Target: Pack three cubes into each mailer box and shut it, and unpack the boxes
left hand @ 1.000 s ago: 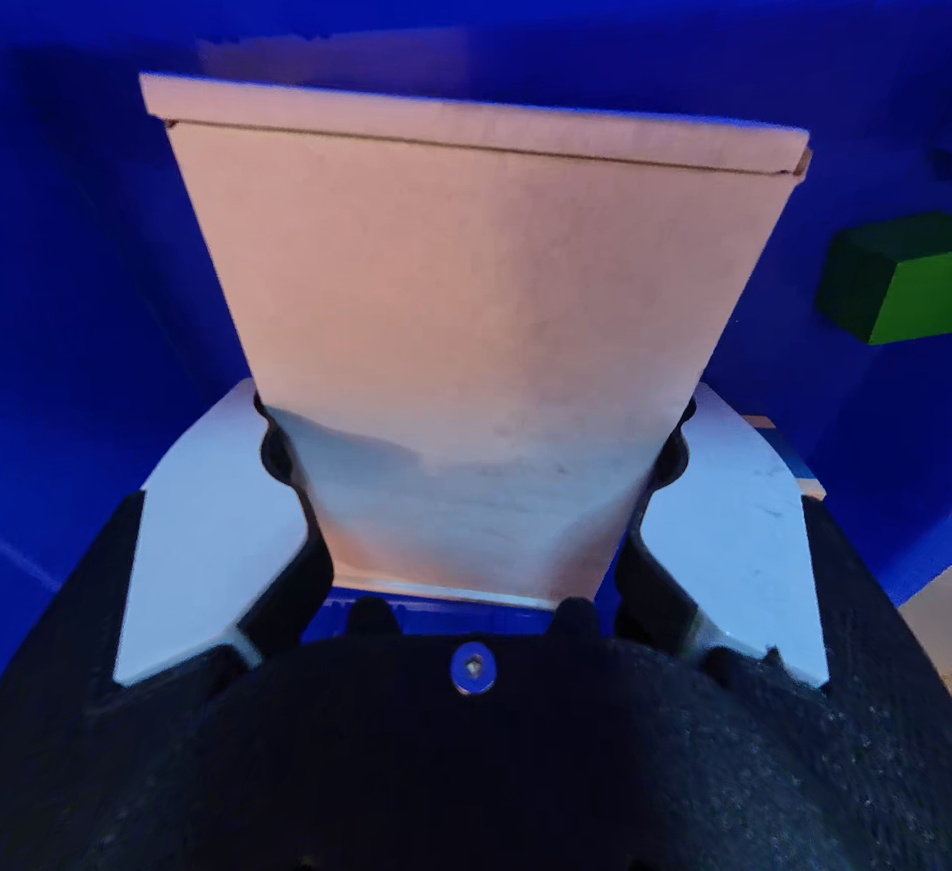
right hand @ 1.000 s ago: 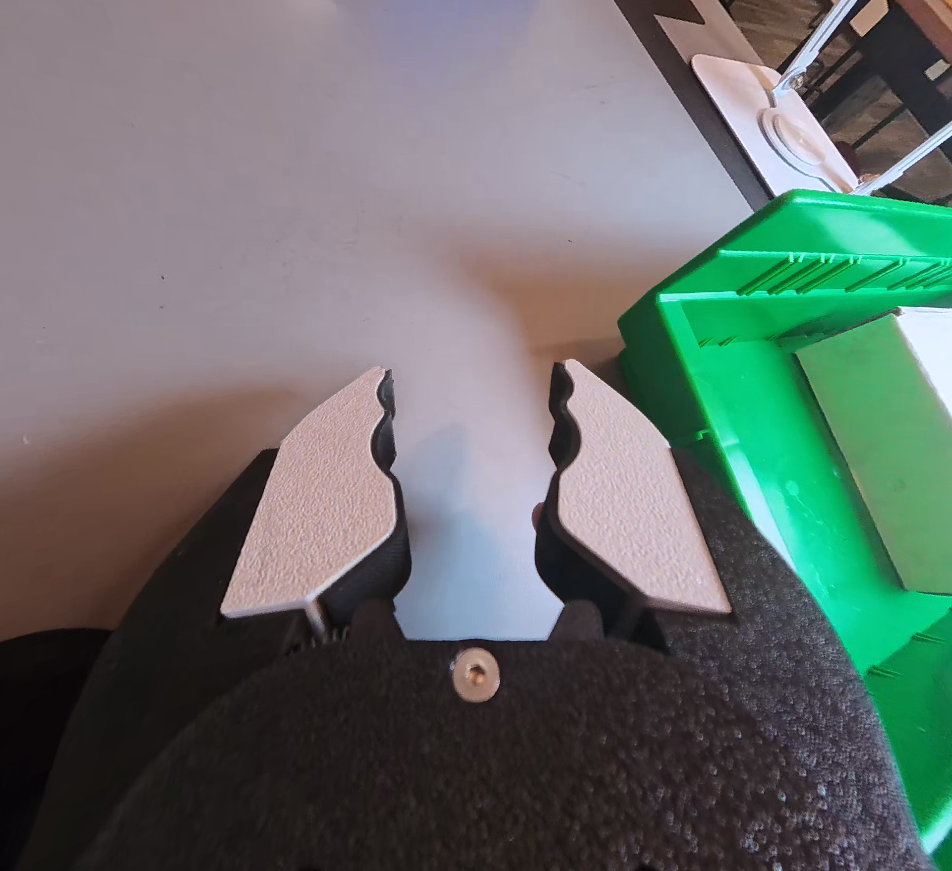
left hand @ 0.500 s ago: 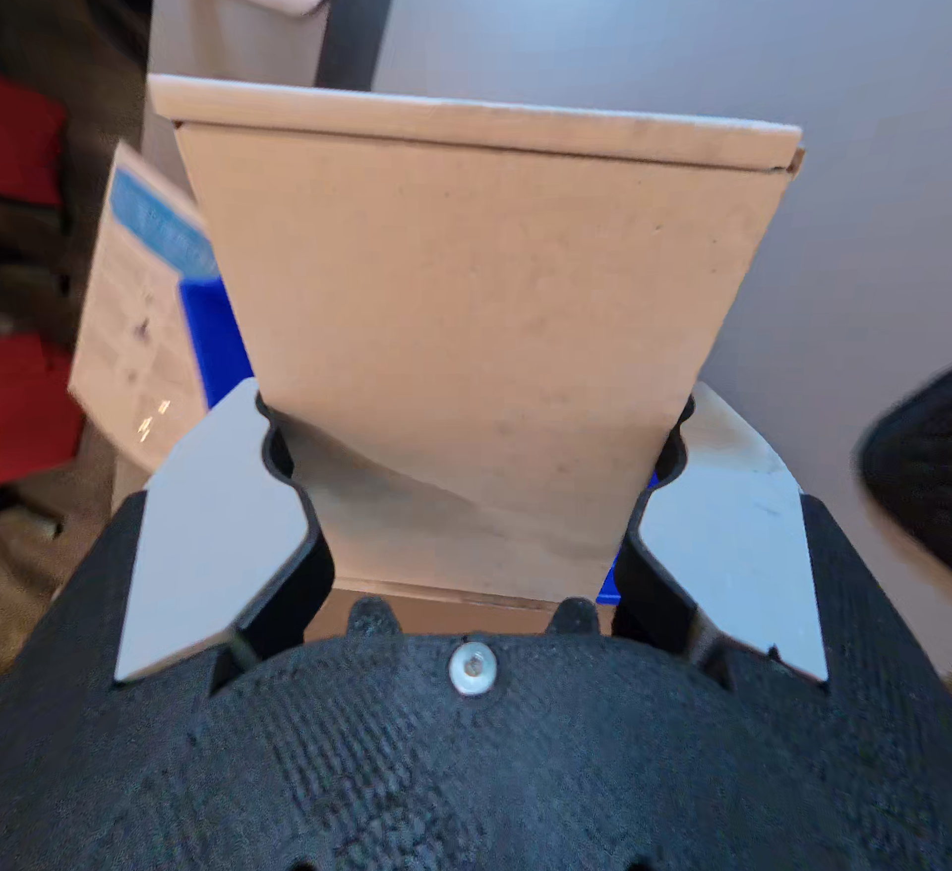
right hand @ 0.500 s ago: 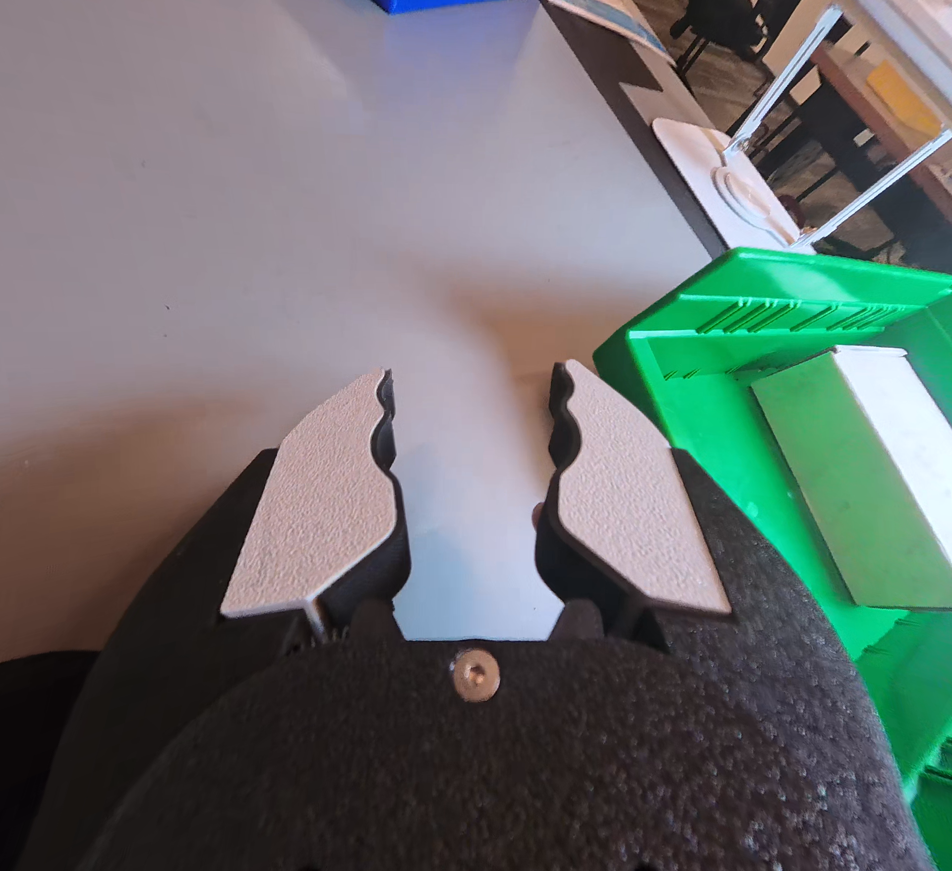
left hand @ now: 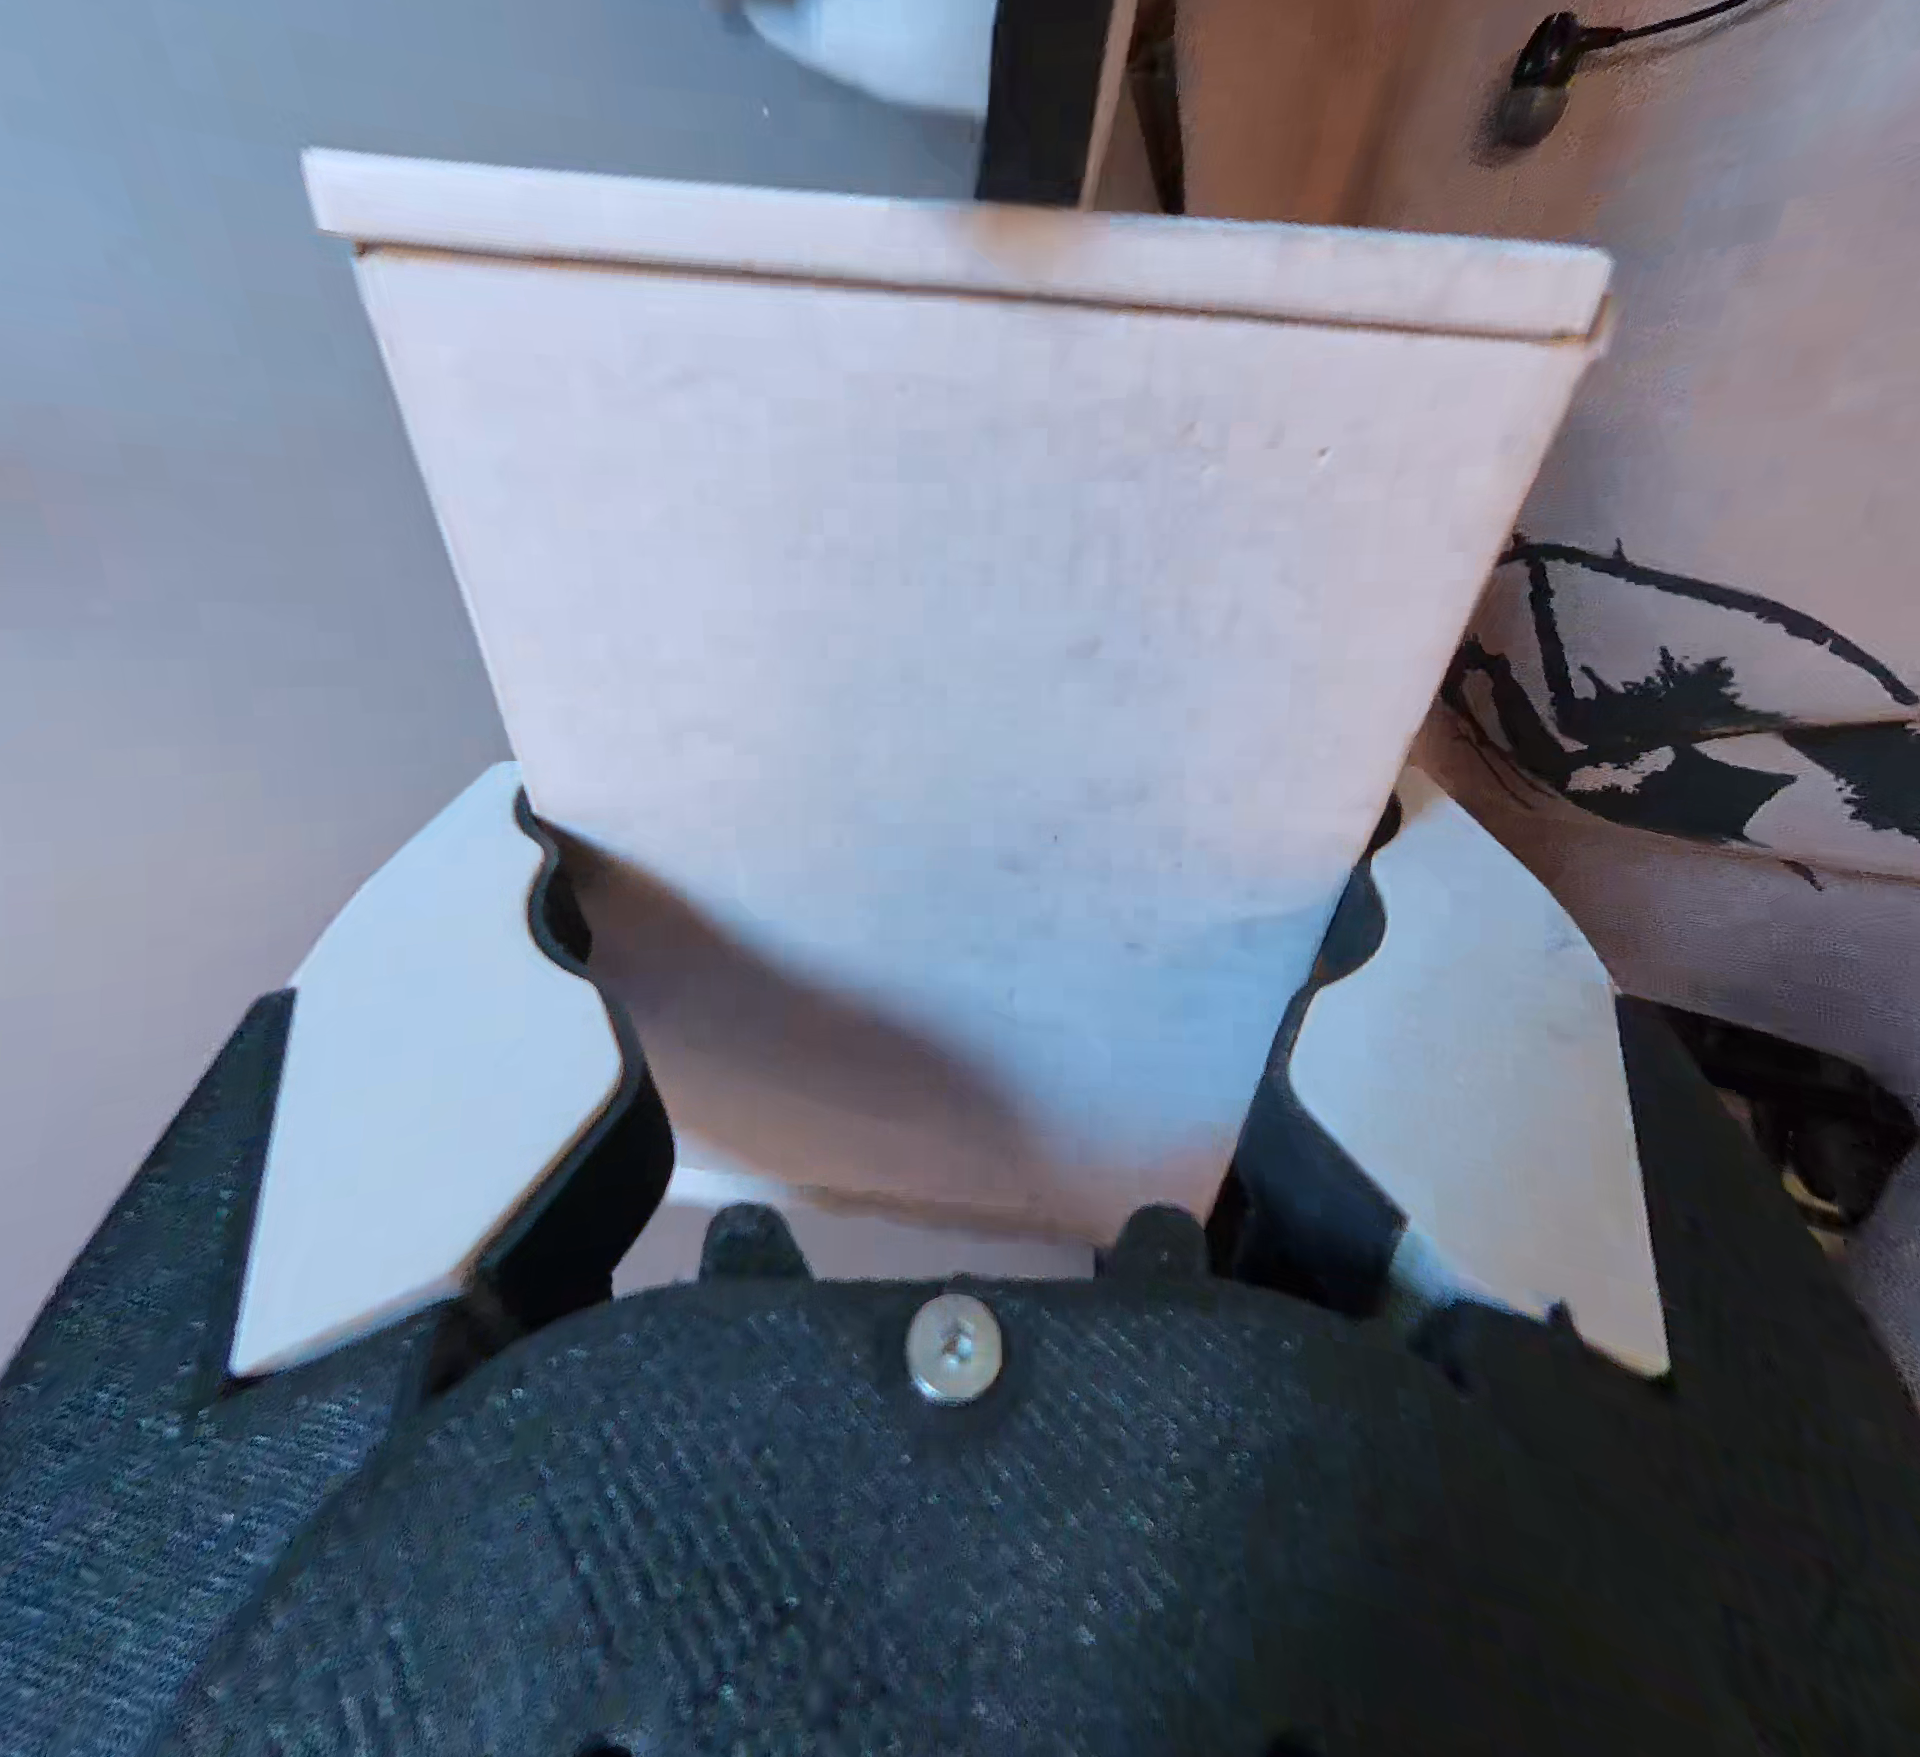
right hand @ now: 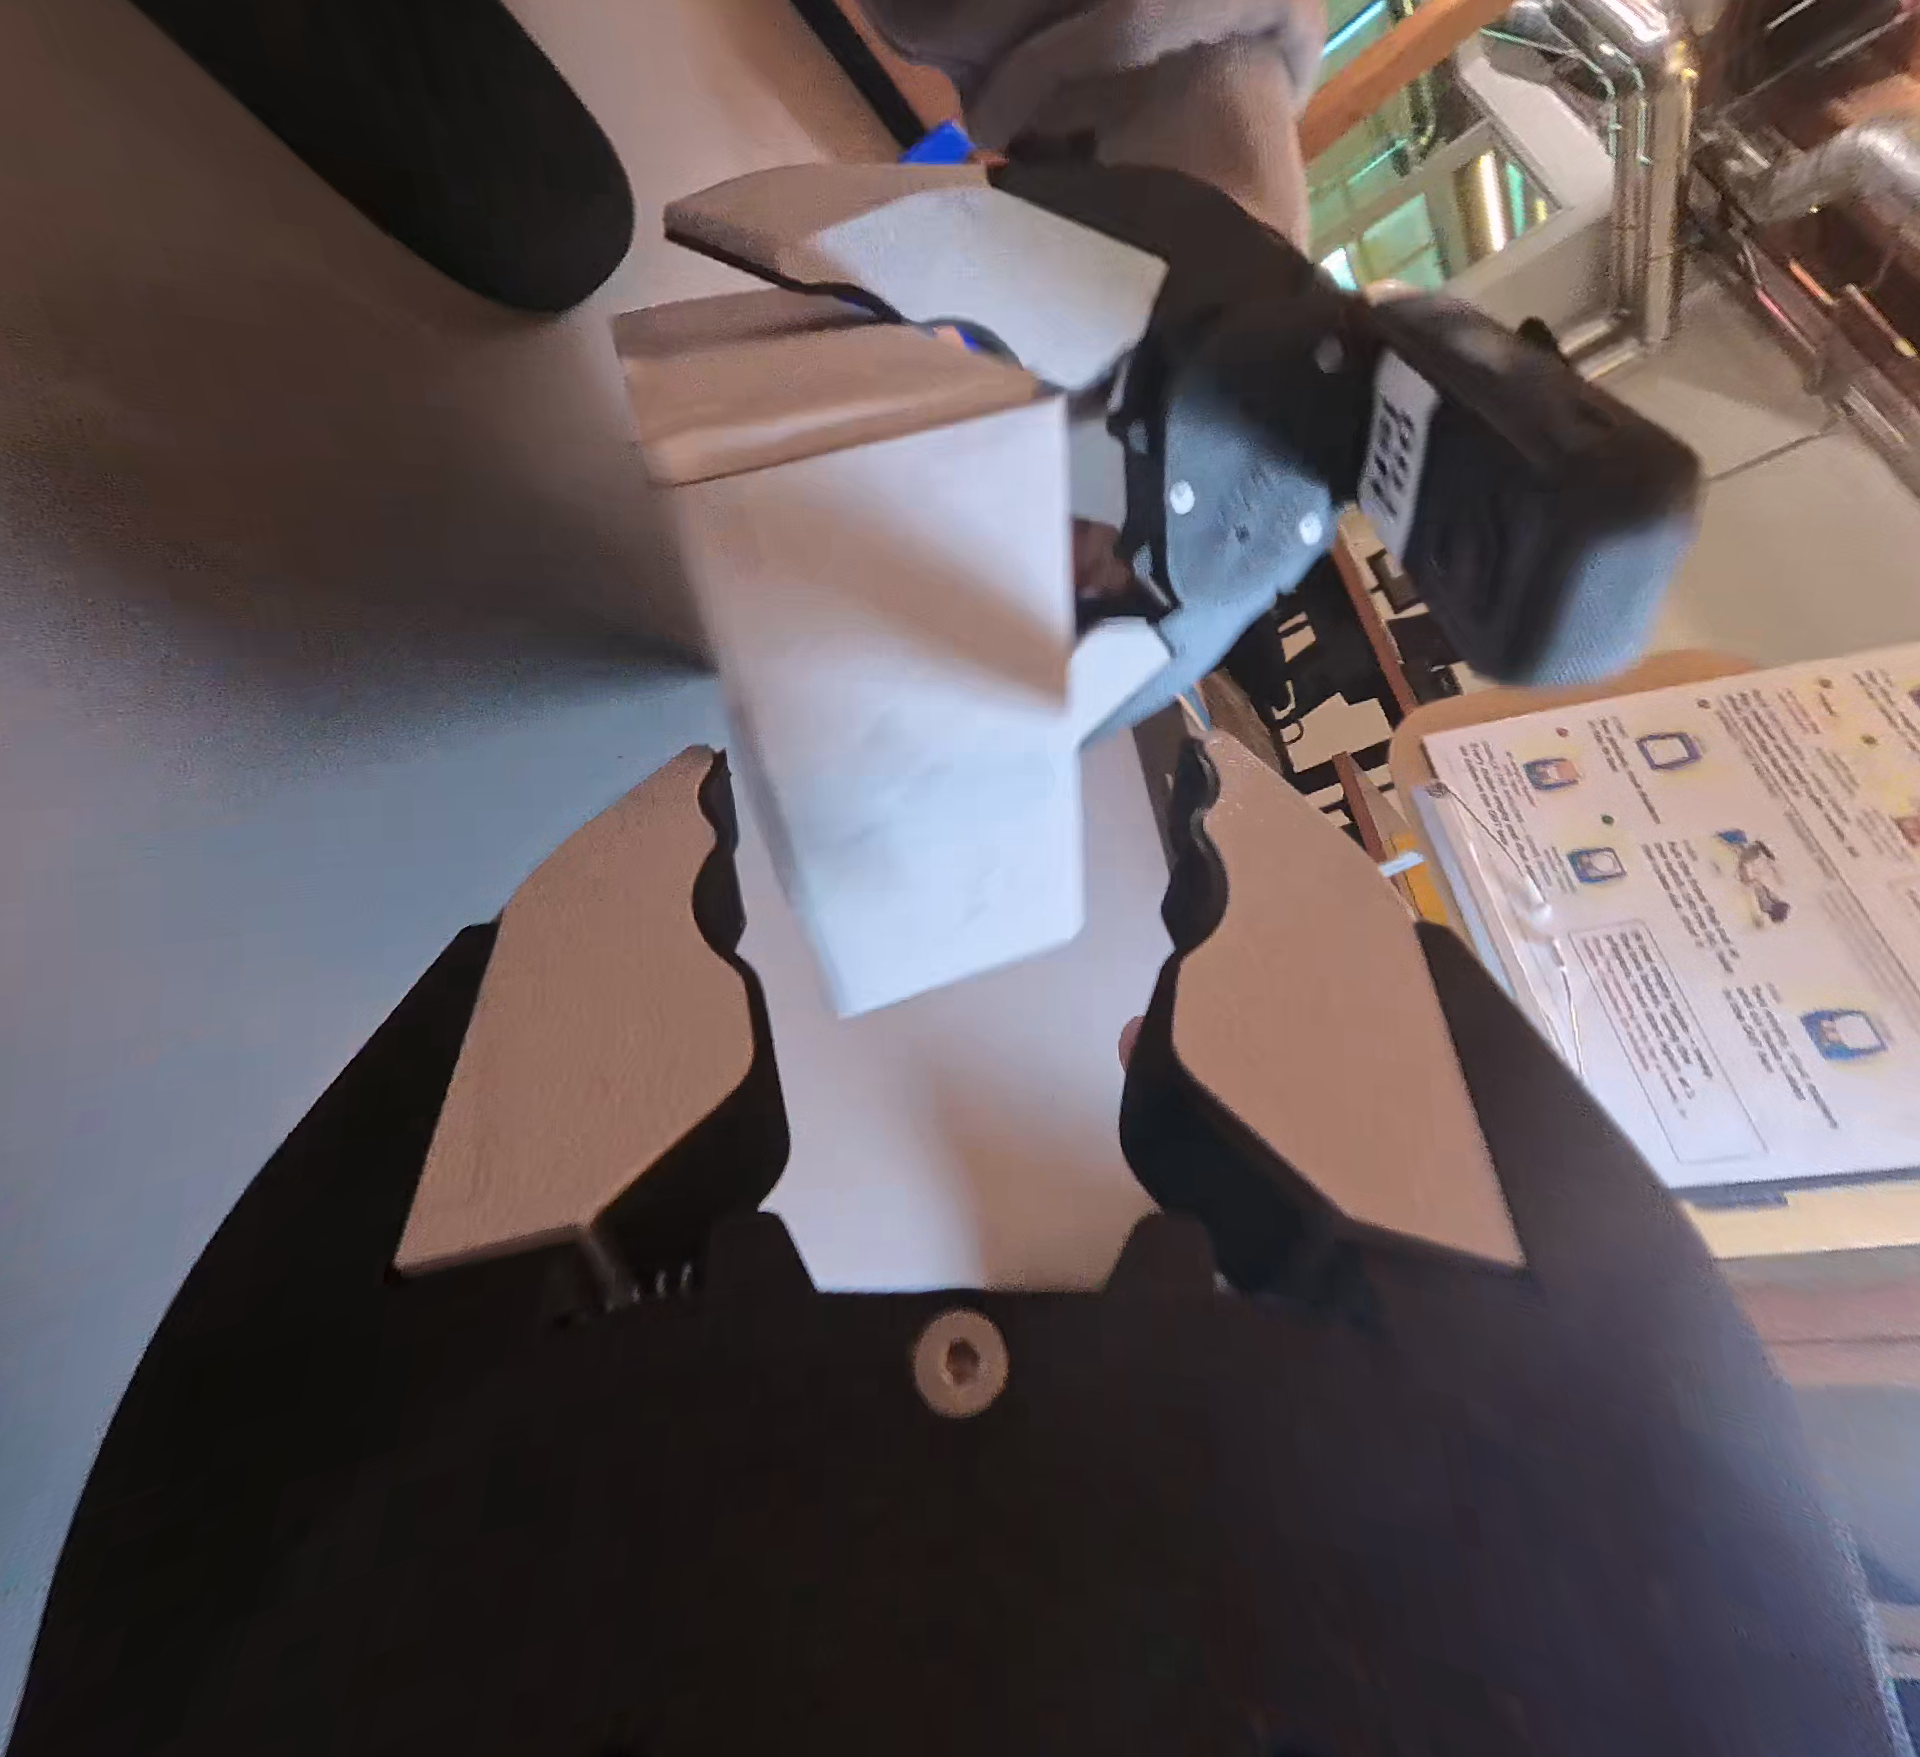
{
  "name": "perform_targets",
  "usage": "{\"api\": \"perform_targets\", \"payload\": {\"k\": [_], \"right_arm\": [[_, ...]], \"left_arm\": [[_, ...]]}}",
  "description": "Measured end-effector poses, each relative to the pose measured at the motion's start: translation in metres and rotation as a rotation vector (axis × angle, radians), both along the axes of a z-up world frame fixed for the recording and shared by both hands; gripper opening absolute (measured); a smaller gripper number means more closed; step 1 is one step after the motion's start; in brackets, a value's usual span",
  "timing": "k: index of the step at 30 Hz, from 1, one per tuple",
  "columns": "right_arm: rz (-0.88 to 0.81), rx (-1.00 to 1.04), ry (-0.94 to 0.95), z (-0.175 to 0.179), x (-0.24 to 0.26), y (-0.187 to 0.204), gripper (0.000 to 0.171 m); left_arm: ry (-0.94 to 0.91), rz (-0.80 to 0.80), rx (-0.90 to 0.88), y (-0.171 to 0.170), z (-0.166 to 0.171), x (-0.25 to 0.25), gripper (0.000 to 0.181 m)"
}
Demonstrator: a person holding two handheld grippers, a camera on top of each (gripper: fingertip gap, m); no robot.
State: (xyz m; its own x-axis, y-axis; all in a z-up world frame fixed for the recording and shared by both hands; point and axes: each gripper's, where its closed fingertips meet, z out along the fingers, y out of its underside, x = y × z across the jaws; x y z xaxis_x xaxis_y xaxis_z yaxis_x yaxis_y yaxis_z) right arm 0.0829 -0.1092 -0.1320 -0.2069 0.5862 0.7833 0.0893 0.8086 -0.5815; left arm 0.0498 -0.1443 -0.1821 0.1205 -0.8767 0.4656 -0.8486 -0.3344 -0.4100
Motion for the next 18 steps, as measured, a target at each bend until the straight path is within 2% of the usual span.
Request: {"api": "perform_targets", "payload": {"k": [2,5,8,12,14,18], "right_arm": [[0.027,0.02,-0.075,-0.017,-0.003,-0.008,0.09],[0.053,0.111,-0.131,-0.04,-0.002,-0.015,0.069],[0.057,0.117,-0.129,-0.043,-0.001,-0.016,0.068],[0.06,0.056,-0.138,-0.04,0.001,-0.008,0.068],[0.069,-0.056,-0.15,-0.038,0.004,-0.004,0.068],[0.092,-0.399,-0.183,-0.031,0.013,0.014,0.068]], "left_arm": [[0.009,-0.052,-0.023,-0.001,-0.005,0.012,0.139],[0.008,-0.06,-0.013,0.007,-0.009,0.02,0.138],[-0.013,-0.065,-0.02,0.007,-0.011,0.021,0.137],[-0.112,0.047,-0.006,0.017,-0.002,0.026,0.133],[-0.196,0.099,0.097,0.03,0.013,0.023,0.112],[-0.363,0.293,0.372,0.059,0.053,0.003,0.105]]}}
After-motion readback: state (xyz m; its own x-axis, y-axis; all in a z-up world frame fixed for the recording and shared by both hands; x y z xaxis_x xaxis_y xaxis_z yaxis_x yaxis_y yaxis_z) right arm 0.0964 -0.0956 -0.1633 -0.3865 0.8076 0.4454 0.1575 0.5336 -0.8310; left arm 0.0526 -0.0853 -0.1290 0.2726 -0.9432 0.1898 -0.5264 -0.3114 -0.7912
